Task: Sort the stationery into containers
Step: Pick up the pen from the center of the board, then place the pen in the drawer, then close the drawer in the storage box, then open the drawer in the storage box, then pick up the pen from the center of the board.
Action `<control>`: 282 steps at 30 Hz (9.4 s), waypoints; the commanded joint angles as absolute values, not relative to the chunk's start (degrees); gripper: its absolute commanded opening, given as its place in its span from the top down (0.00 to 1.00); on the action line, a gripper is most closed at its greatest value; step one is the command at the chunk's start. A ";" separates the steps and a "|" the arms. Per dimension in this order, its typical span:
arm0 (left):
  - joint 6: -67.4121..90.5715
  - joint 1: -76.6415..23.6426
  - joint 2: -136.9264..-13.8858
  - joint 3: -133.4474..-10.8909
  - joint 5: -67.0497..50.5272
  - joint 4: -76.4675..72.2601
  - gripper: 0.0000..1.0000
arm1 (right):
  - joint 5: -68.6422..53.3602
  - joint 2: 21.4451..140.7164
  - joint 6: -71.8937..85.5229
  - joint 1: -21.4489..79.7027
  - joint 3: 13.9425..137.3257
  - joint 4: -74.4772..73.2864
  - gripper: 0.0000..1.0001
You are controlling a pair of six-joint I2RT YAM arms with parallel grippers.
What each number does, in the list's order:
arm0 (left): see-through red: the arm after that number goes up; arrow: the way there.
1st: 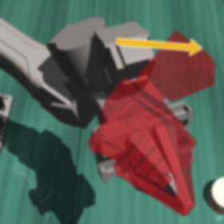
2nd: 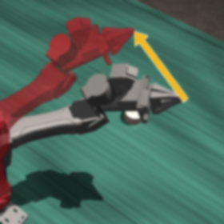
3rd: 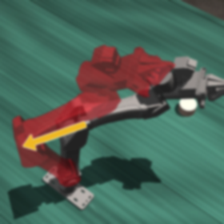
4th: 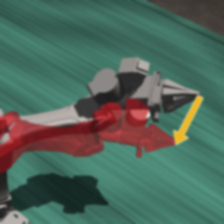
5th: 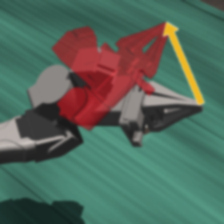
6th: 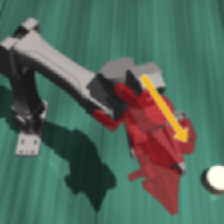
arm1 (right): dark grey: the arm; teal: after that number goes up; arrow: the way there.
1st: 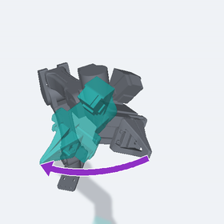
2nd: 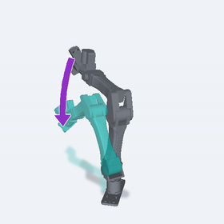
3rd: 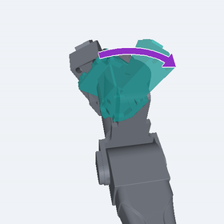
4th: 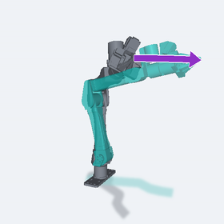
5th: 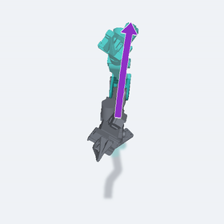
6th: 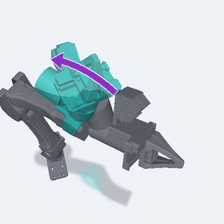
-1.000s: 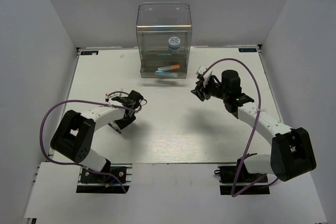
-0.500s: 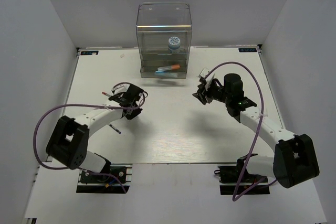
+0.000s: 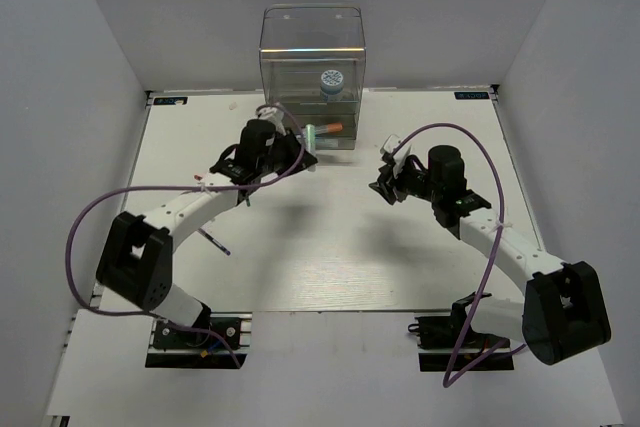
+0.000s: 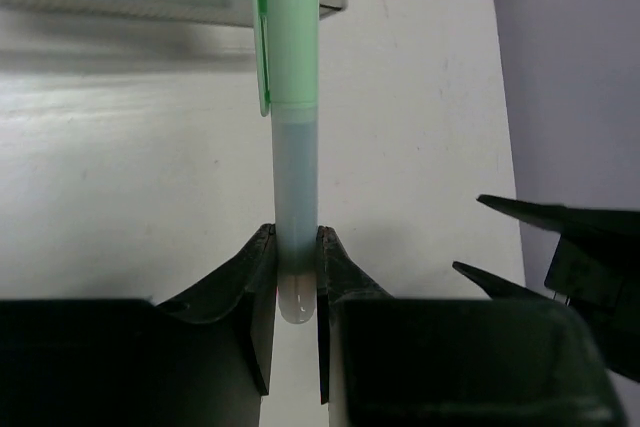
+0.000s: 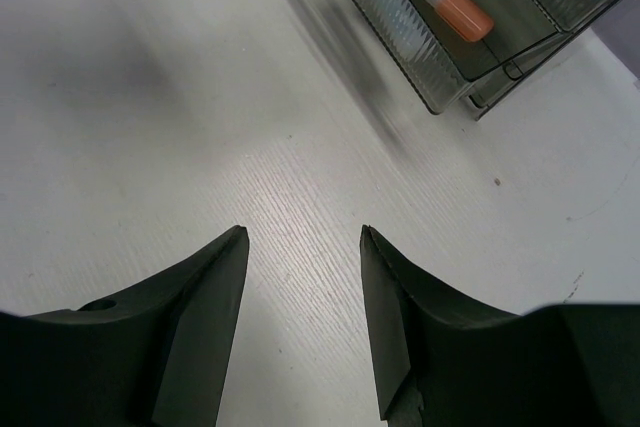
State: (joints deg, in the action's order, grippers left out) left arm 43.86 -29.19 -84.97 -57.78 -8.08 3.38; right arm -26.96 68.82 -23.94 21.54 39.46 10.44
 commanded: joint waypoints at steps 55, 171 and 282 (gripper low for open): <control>19.84 -28.83 -62.35 -45.22 8.78 -2.28 0.39 | -43.51 112.21 -53.95 22.67 84.26 -7.64 0.92; 69.79 -23.29 -134.91 -75.32 9.67 -49.48 0.88 | -18.89 89.91 -28.39 17.84 50.01 14.06 0.82; 74.53 -11.51 -85.69 -43.78 24.09 43.77 0.47 | -33.66 94.31 -23.38 21.27 61.26 0.09 0.86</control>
